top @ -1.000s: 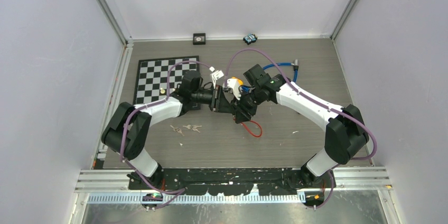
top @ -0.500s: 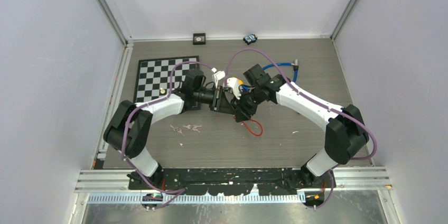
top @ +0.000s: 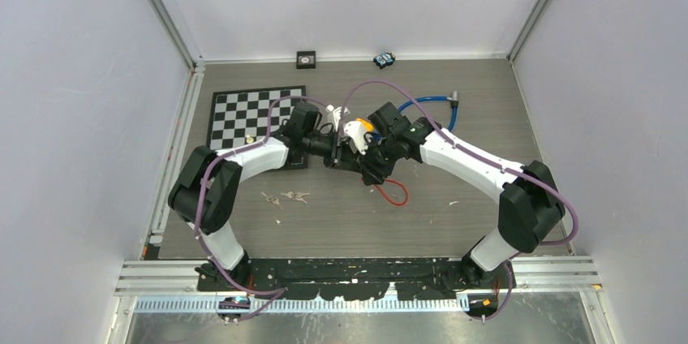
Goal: Unlock with the key
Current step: Unlock the lock.
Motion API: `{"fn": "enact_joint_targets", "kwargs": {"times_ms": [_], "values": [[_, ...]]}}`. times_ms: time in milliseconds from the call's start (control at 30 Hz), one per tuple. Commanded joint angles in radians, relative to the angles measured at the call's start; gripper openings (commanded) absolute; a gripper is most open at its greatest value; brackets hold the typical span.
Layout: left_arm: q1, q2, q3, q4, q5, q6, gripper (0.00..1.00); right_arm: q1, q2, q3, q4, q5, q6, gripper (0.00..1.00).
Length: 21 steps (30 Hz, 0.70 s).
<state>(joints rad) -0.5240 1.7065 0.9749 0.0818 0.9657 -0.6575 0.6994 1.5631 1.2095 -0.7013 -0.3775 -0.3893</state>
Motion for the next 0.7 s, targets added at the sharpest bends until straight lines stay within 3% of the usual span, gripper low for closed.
{"fn": "enact_joint_targets", "kwargs": {"times_ms": [0,400,667], "values": [[-0.029,0.03,0.053,-0.047,-0.028,-0.07,0.0,0.037,0.009,0.032,0.094,0.08,0.026,0.0],[-0.119,0.034,0.031,0.071,-0.01,-0.168,0.0,0.039,0.06,0.108,0.105,0.118,0.075,0.0],[-0.133,0.012,-0.002,0.114,0.017,-0.085,0.0,-0.073,0.04,0.117,0.091,-0.089,0.108,0.0]]}}
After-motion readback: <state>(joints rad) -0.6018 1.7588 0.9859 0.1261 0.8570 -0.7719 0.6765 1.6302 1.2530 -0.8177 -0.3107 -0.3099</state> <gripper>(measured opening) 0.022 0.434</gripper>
